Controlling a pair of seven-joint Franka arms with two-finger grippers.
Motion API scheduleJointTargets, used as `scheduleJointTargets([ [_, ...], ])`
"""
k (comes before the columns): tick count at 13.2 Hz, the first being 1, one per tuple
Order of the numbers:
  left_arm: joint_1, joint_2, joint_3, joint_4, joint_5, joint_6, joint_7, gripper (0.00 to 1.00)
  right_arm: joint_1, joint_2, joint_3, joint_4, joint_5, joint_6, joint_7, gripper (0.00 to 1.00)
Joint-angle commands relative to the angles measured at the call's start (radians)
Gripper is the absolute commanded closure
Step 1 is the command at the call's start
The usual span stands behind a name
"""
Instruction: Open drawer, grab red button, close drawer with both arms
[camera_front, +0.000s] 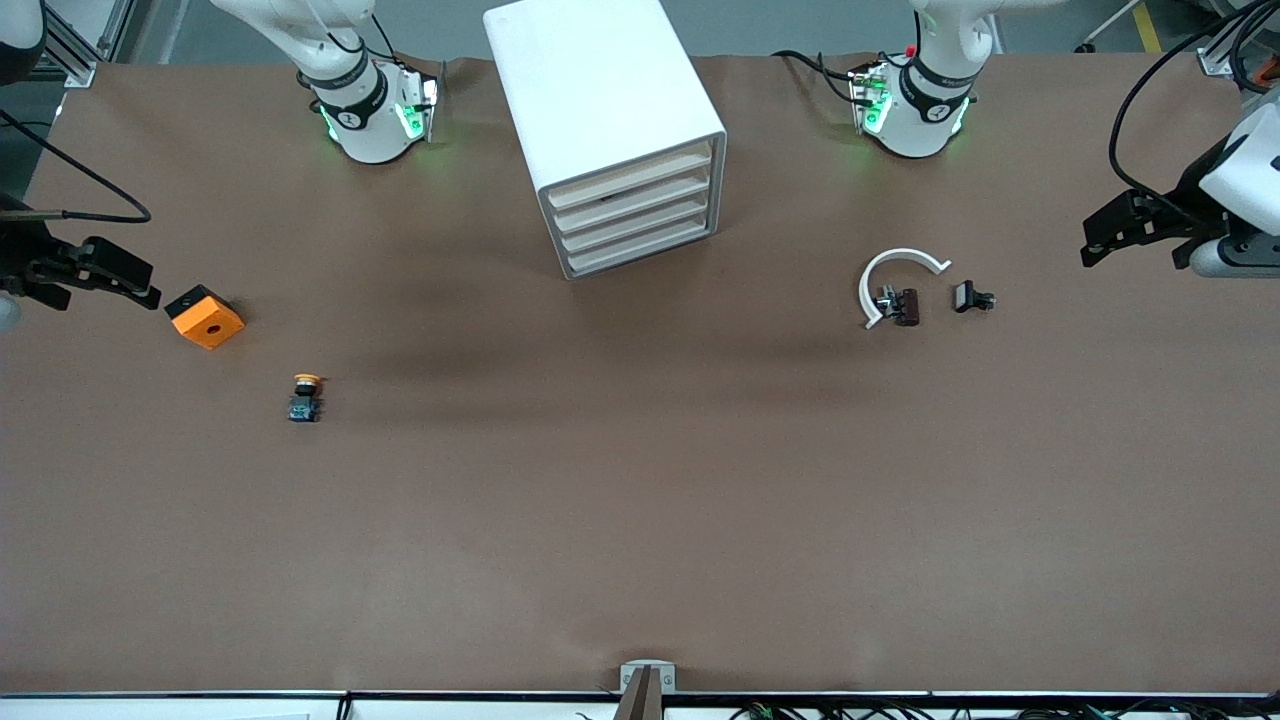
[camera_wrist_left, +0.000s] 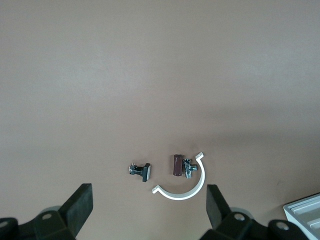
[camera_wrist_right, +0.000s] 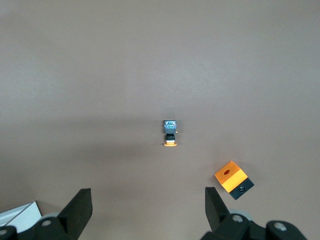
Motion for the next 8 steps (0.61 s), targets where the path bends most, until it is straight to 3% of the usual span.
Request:
scheduleJointTargets([
  [1, 0.002, 0.006, -0.003, 0.022, 0.006, -0.046, 0.019, 0.0, -0.01, 0.003, 0.006, 0.01, 0.001, -0.003, -0.01, 0.0],
  [4, 0.002, 0.012, -0.004, 0.023, 0.006, -0.049, 0.015, 0.0, -0.014, 0.003, 0.006, 0.01, 0.001, -0.003, -0.01, 0.0],
  [8, 0.006, 0.093, -0.003, 0.037, 0.006, -0.05, 0.026, 0.0, -0.018, 0.003, 0.006, 0.01, 0.001, -0.003, -0.01, 0.0],
])
